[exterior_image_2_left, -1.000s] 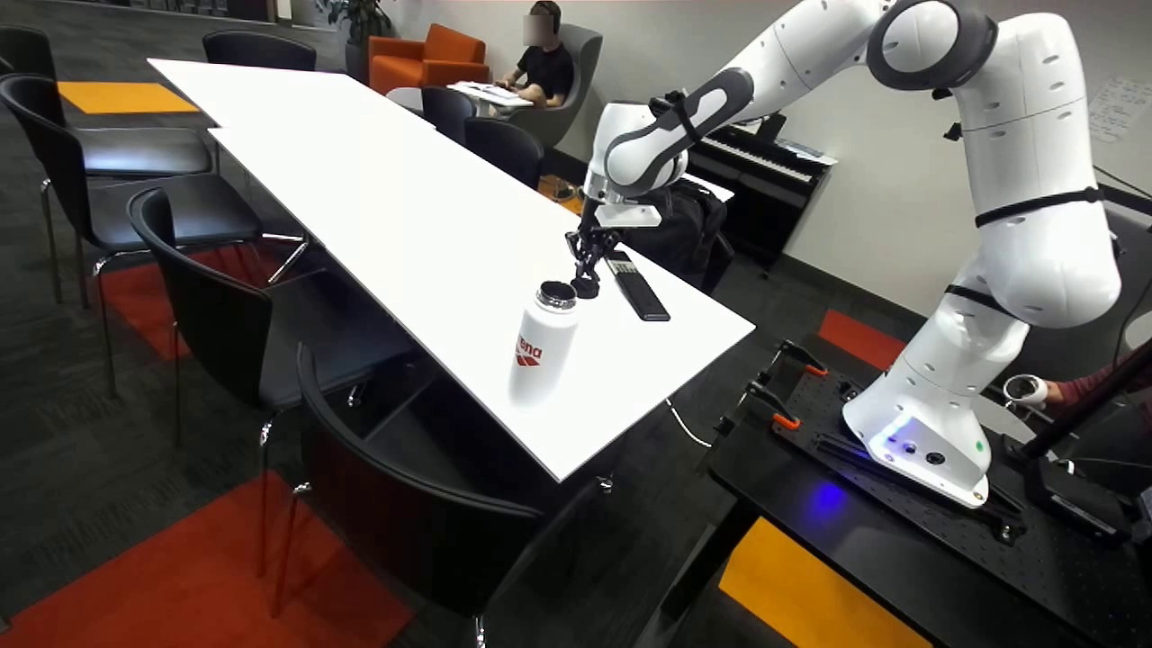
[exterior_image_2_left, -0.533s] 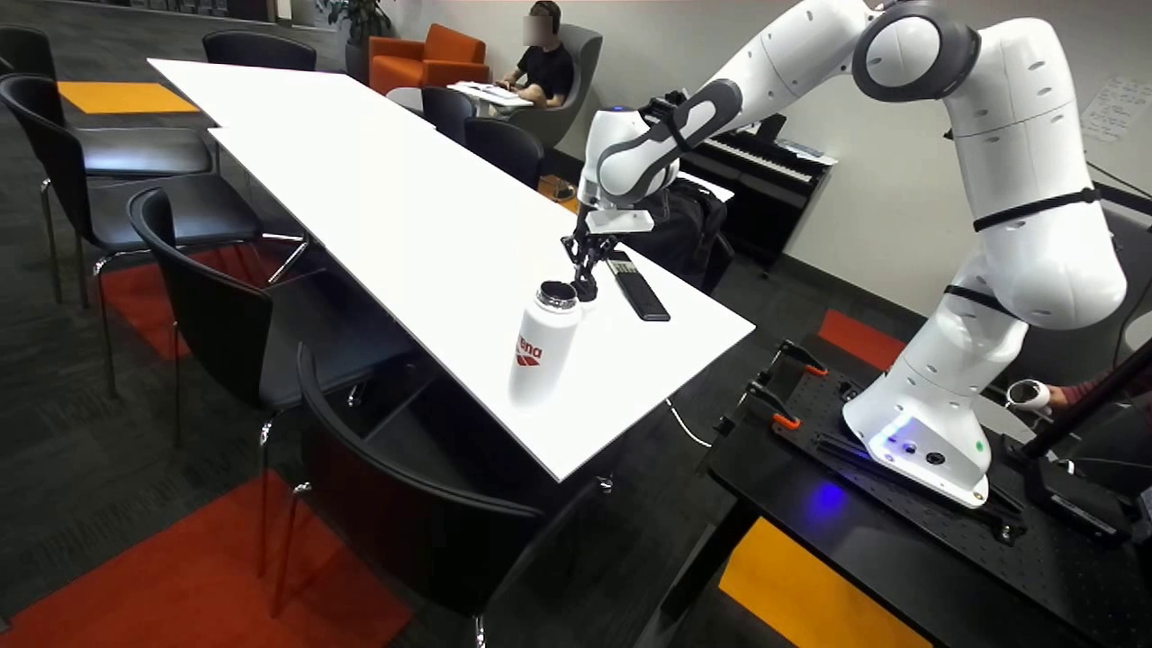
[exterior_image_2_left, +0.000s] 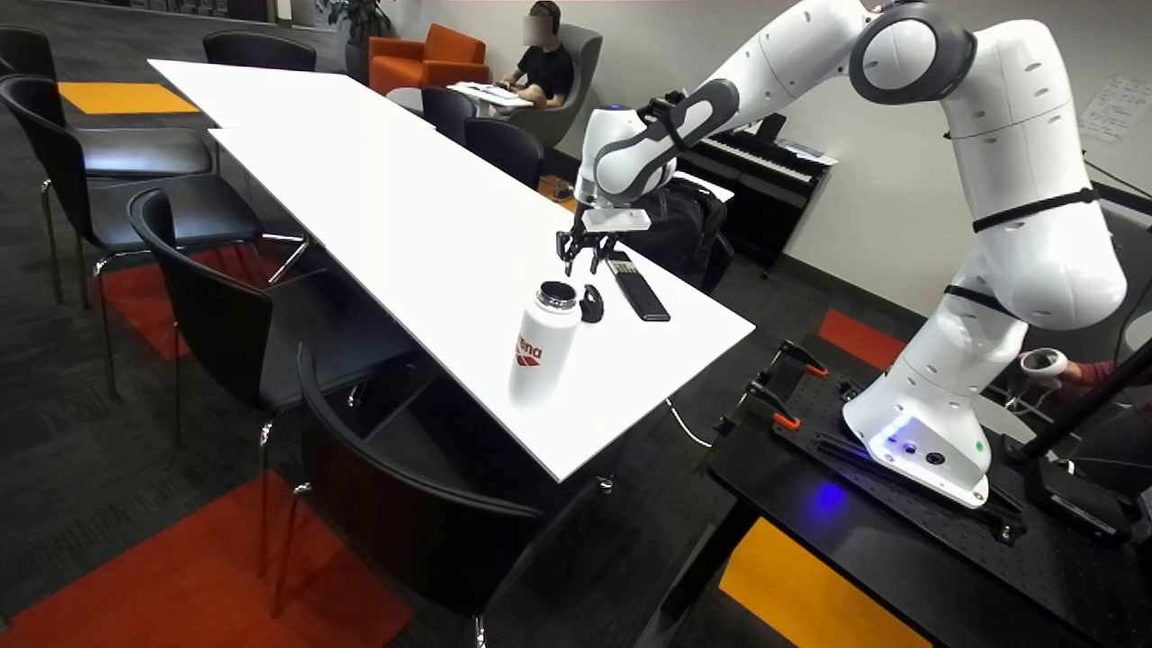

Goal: Pick up the black lid off the white bottle and put it on the table.

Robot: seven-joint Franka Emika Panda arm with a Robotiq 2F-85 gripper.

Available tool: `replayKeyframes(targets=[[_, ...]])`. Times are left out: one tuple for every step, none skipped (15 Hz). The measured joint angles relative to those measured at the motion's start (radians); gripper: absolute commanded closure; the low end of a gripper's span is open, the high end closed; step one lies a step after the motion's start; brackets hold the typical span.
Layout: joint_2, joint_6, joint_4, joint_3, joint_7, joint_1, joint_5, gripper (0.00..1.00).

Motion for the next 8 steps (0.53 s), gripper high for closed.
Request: replayKeyframes(targets=[[0.001,0.001,0.003,0.003,-0.001,-0.001,0.000,0.00],[0.001,0.003,0.007,0.009,-0.007,-0.004,0.002,0.00],[0.002,0.011,0.009,0.016,-0.019,-0.007,0.004,0.00],[-0.006,0.026,0.001,0.023,-0.040,-0.010,0.005,0.00],[-0.030,0.041,-0.020,0.030,-0.069,-0.015,0.005,0.00],[-0.067,0.055,-0.050,0.038,-0.102,-0.018,0.005,0.00],[-0.113,0.067,-0.087,0.042,-0.135,-0.019,0.004,0.00],[-0.164,0.076,-0.125,0.046,-0.165,-0.020,0.004,0.00]])
